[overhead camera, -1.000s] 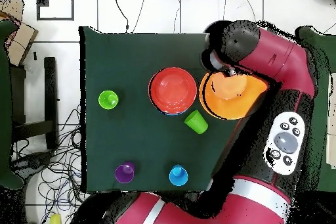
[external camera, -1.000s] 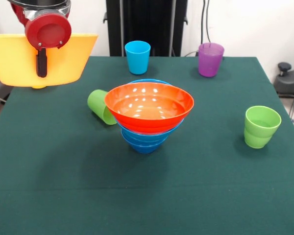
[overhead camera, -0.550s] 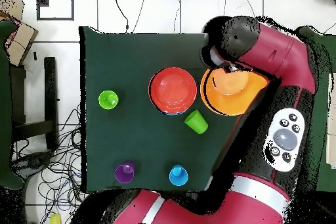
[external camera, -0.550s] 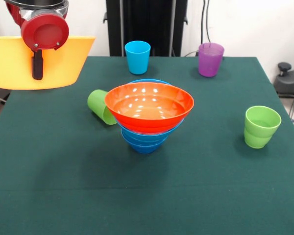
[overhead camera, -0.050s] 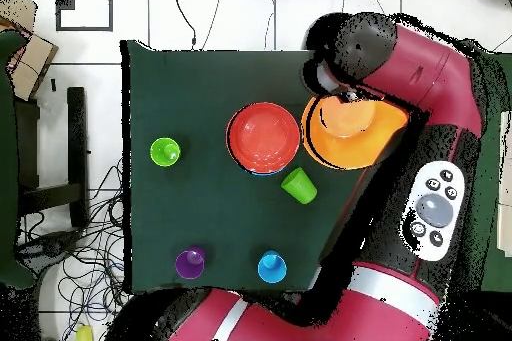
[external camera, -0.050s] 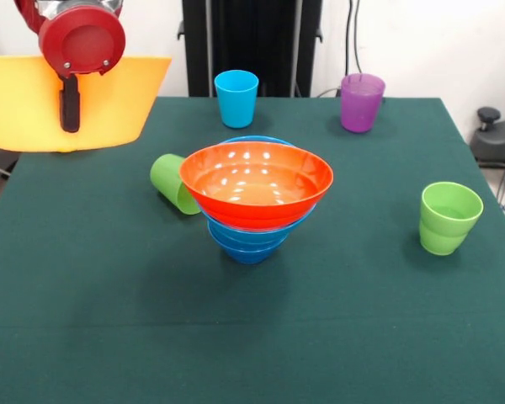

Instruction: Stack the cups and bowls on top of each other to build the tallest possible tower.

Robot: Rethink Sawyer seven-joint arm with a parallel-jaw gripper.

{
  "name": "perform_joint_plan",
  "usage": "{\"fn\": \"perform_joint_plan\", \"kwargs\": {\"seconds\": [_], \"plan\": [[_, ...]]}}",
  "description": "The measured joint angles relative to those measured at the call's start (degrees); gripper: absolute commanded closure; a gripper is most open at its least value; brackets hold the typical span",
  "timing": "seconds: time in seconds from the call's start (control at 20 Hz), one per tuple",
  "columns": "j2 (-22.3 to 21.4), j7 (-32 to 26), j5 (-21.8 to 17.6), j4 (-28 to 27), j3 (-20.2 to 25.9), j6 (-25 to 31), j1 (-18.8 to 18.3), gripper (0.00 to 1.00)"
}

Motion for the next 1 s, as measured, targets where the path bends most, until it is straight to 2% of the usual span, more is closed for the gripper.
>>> {"fn": "perform_joint_plan", "kwargs": {"seconds": [0.4, 1.0], "plan": [[0.5, 0.0, 1.2, -1.6, -0.1, 2.4, 0.4, 1.00], [5.3, 0.2, 2.6, -6.2, -1.6, 5.1, 1.5, 1.00]]}}
